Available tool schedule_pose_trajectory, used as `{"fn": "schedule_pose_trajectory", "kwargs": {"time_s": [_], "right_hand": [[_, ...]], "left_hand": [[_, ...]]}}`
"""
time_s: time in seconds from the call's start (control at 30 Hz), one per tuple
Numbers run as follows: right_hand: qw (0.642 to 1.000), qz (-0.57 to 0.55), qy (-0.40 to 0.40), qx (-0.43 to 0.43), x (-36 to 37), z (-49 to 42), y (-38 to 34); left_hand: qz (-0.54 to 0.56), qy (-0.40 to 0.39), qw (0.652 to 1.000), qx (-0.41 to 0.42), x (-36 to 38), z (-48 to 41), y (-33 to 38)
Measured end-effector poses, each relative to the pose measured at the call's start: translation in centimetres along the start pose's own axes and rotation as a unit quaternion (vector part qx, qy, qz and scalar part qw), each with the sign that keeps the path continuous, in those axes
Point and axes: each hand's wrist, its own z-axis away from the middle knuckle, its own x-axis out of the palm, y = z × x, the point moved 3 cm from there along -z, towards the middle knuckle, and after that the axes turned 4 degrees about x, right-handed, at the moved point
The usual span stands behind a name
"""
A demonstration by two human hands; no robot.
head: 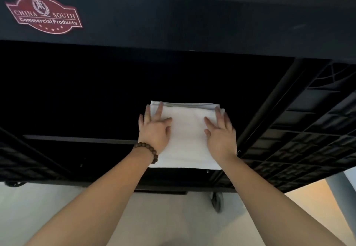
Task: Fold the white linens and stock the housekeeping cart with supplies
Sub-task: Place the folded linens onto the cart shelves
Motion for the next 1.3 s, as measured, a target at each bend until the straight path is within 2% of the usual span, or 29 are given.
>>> {"fn": "schedule_pose_trajectory", "kwargs": {"time_s": [0.03, 0.1, 0.17, 0.27, 0.33, 0.43, 0.53, 0.73, 0.87, 1.17, 1.3], "right_hand": [[0.999, 0.028, -0.025, -0.018, 0.3, -0.1, -0.2], [0.994, 0.078, -0.073, -0.026, 0.5, -0.4, -0.2], [0.990, 0.101, -0.099, -0.025, 0.2, -0.8, -0.4], [0.993, 0.062, -0.083, -0.048, -0.6, -0.2, -1.3], [0.991, 0.028, -0.068, -0.114, -0.5, 1.4, -2.5], [0.976, 0.069, -0.106, -0.175, 1.0, 4.0, -3.6], [0.973, 0.128, -0.103, -0.160, 1.8, 4.2, -3.5], [0.975, 0.135, -0.106, -0.141, 1.9, 3.8, -3.9], [0.975, 0.138, -0.101, -0.142, 1.8, 3.3, -4.0], [0.971, 0.169, -0.051, -0.161, 2.7, 6.2, -4.4], [0.974, 0.164, -0.063, -0.142, 2.1, 4.6, -4.8]], "left_hand": [[-0.011, -0.002, 0.999, 0.046, 0.1, 0.4, 0.8], [-0.026, -0.055, 0.992, 0.111, 1.0, 1.3, 1.9], [-0.060, -0.111, 0.983, 0.133, 2.0, 2.0, 1.9], [-0.114, -0.138, 0.974, 0.142, 3.0, 2.7, 1.1], [-0.136, -0.129, 0.971, 0.145, 3.2, 2.6, 0.8], [-0.136, -0.118, 0.972, 0.150, 3.0, 2.2, 0.6], [-0.144, -0.110, 0.972, 0.149, 3.0, 2.3, 0.5], [-0.193, -0.070, 0.973, 0.109, 4.4, 5.5, -0.5], [-0.192, -0.055, 0.973, 0.112, 4.4, 5.1, -0.5], [-0.164, -0.091, 0.971, 0.145, 2.8, 4.0, -0.6], [-0.177, -0.064, 0.971, 0.147, 2.7, 4.3, -0.6]]}}
